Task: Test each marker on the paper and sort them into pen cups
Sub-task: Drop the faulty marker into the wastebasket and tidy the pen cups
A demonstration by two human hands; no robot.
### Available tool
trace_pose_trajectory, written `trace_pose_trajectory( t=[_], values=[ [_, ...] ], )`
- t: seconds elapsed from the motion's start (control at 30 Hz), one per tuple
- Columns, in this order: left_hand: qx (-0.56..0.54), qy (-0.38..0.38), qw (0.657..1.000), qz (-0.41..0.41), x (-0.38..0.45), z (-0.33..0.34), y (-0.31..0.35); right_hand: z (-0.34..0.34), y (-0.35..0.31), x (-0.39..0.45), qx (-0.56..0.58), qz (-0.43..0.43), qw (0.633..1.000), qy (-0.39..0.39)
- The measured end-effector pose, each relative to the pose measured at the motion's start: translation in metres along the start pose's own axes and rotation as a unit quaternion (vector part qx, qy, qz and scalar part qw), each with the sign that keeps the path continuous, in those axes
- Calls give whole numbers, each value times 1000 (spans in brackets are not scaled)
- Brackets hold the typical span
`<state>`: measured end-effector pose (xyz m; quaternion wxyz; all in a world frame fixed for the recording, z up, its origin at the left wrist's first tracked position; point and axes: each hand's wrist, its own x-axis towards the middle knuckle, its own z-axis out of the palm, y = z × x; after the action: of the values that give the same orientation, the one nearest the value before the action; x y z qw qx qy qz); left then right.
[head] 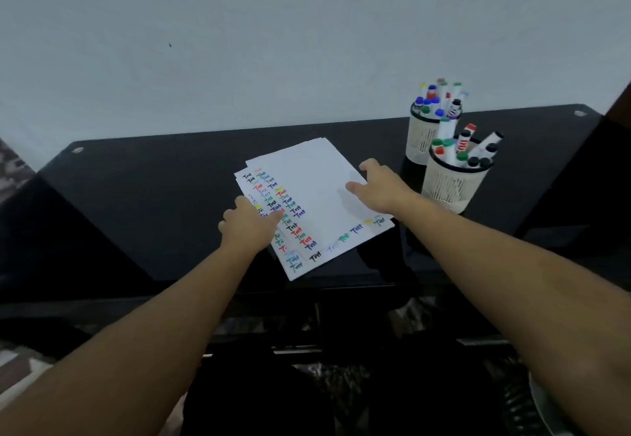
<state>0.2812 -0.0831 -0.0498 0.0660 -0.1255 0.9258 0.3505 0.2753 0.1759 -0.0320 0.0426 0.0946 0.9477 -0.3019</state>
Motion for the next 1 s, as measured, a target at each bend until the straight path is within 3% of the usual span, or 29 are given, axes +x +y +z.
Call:
trace_pose_trajectory(
  t=[0.17, 0.3, 0.6, 0.73, 1.0],
  values=[
    [-122, -8, 992, -24, 19, 0, 7, 9, -1, 13, -65, 15, 998, -12],
    [-199, -22, 978, -53, 23, -4, 20, 24, -3, 9, -45, 2, 999, -19],
    [-205, -19, 975, -83, 47, 3, 9, 25, -7, 6, 0, 32, 999, 2],
    [-268, -44, 955, -115, 31, -6, 27, 28, -15, 8, -32, 34, 999, -4],
    [-265, -103, 943, -174, 36, -14, 38, 28, -11, 11, 26, 76, 996, -38]
  ],
)
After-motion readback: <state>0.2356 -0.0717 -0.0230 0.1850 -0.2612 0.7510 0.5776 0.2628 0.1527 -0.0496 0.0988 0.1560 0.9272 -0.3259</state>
